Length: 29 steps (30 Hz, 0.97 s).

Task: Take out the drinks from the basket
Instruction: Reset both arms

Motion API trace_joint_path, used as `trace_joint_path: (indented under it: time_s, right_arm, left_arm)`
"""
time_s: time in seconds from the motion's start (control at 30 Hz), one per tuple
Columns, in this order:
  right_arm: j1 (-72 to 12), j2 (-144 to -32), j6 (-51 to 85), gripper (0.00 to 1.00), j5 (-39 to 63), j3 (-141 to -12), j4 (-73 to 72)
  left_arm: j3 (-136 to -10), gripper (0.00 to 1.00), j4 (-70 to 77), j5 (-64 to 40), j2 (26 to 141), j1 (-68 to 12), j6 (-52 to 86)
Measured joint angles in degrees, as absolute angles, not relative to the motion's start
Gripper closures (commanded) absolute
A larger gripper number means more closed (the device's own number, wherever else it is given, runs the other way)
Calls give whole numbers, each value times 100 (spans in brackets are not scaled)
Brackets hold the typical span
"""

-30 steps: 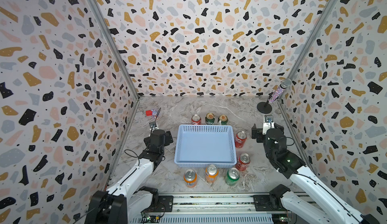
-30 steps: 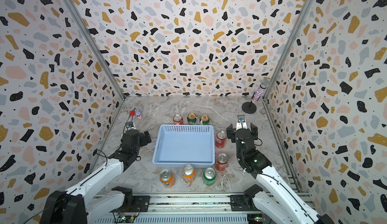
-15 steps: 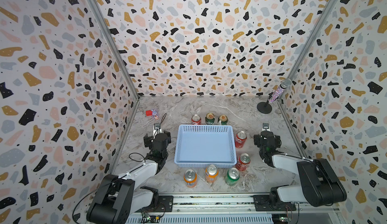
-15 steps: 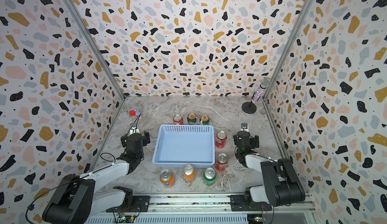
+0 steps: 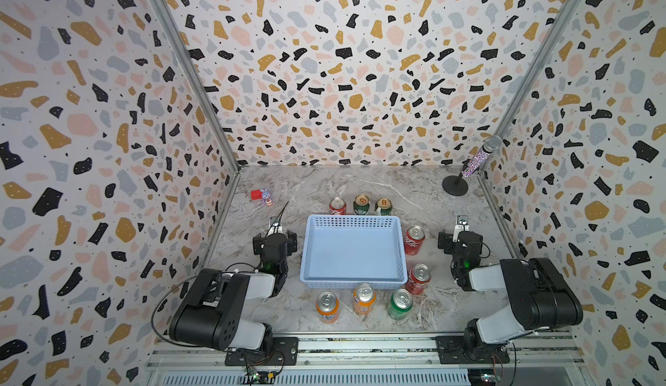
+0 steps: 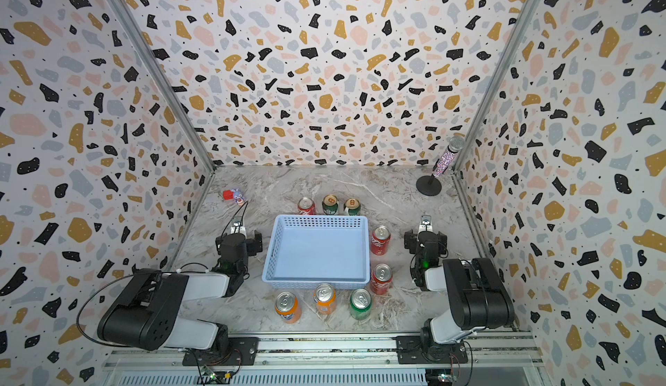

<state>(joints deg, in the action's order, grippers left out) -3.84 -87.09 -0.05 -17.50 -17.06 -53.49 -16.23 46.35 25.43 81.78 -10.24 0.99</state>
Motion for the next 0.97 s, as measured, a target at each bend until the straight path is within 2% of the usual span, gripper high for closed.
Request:
trace_joint_path:
  time_s: [0.97]
  right_arm:
    - [-386, -8707, -21, 0, -1457, -1811, -5249]
  left_arm:
    - [-1664, 0, 4633, 2298, 8167, -902, 106]
